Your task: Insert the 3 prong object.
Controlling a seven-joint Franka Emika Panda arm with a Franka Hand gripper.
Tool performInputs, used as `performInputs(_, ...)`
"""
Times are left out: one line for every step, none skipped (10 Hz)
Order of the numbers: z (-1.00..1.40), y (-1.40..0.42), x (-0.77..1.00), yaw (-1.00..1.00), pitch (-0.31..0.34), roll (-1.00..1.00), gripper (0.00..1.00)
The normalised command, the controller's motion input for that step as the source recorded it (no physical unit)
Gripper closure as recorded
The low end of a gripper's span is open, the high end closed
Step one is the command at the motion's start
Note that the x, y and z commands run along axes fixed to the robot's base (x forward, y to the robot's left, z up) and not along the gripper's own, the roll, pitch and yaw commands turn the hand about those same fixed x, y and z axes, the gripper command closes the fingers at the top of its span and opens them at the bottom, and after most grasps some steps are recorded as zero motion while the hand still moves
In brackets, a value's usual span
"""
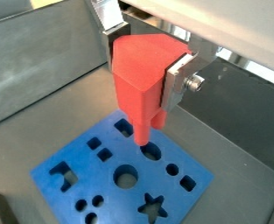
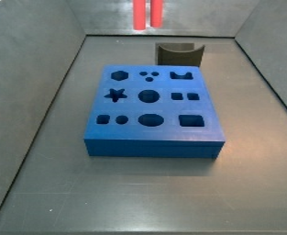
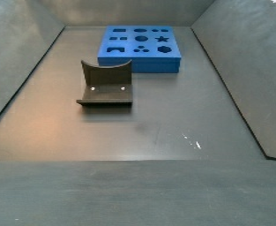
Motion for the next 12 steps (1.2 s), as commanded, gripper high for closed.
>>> performInputs(-0.71, 0.04, -0.10, 1.00, -0.117, 0.05, 1.00)
performInputs(-0.72, 0.04, -0.10, 1.00, -0.116, 0.05, 1.00)
performInputs(-0.71, 0.04, -0.09, 1.00, -0.117, 0.06, 1.00)
performInputs(-0.70, 0.04, -0.09, 1.00, -0.116, 0.06, 1.00)
performInputs(-0.65, 0.04, -0.02, 0.93, -0.119, 0.09, 1.00)
performInputs(-0.68, 0.12, 0.00, 0.81, -0.136, 0.08, 1.00)
performInputs(-0.74, 0.15, 0.00, 0.72, -0.160, 0.10, 1.00)
performInputs(-0.79, 0.13, 0.06, 0.63, -0.157, 0.07, 1.00)
performInputs(-0.79, 0.17, 0.07, 0.62, -0.164, 0.07, 1.00)
performInputs(-0.63, 0.18, 0.28, 0.52, -0.054, 0.12, 1.00)
performInputs(0.00, 0.10, 0.51, 0.44, 0.186, 0.38, 1.00)
performInputs(0.02, 0.15, 0.47, 0.37, 0.259, 0.50, 1.00)
